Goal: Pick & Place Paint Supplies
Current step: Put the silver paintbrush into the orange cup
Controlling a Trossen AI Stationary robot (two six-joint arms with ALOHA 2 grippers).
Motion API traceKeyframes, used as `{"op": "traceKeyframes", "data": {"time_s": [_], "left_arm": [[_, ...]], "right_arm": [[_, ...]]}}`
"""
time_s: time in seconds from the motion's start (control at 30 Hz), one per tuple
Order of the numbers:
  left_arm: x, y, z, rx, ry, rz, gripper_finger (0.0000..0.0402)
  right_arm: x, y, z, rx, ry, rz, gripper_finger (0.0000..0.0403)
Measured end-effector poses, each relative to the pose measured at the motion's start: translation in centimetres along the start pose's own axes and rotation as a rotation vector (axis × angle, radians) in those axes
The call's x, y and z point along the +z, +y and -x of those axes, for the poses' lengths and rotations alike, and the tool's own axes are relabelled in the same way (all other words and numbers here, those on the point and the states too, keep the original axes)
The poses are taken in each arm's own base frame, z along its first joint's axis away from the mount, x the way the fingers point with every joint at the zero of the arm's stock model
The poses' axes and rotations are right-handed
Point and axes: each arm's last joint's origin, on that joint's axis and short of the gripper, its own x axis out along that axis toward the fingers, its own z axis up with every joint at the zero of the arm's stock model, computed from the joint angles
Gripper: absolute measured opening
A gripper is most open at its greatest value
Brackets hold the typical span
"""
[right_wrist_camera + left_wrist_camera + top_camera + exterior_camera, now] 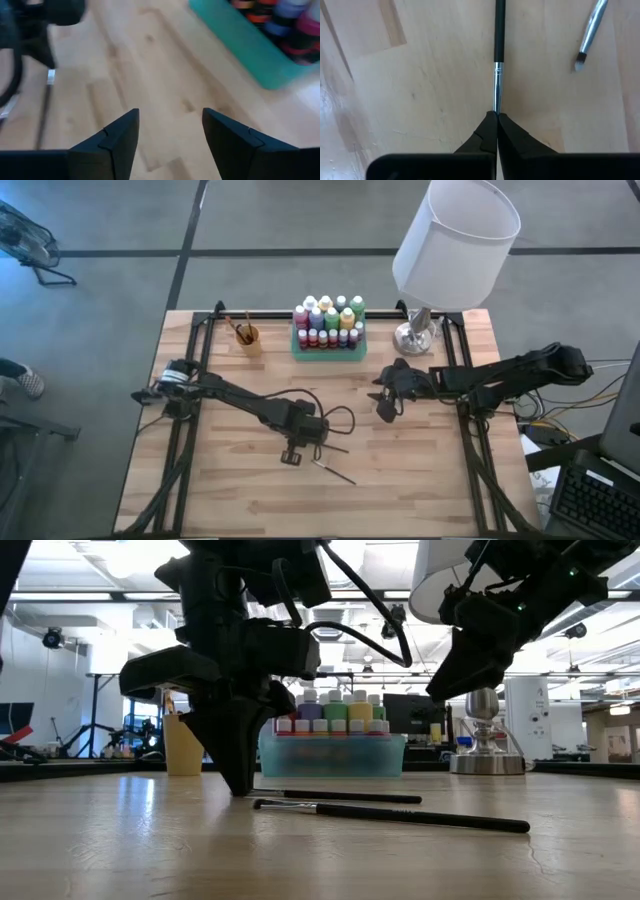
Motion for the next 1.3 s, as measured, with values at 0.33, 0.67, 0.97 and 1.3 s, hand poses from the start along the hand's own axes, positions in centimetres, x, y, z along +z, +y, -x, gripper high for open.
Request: {"op": "traceKeyframes", "data": {"time_s": [0.33, 0.67, 0.97, 1.3], "left_arm": [[0.7, 0.9, 0.5, -0.004, -0.029, 0.057, 0.0000], [0.6, 1.4, 0.6, -0.011, -0.023, 0.083, 0.0000], [0.5, 1.4, 0.6, -0.018, -0.014, 0.101, 0.0001], [0.8, 1.3, 0.8, -0.035, -0.024, 0.124, 0.0000]], "right_arm": [[-1.8, 2.9, -1.7, 0.182, 0.037, 0.095, 0.0202], [-1.1, 7.4, -3.5, 0.403, -0.029, 0.165, 0.0215], [-1.3, 9.8, -6.7, 0.408, 0.044, 0.221, 0.0257], [-1.8, 11.4, -9.2, 0.402, 0.086, 0.246, 0.0279]]}}
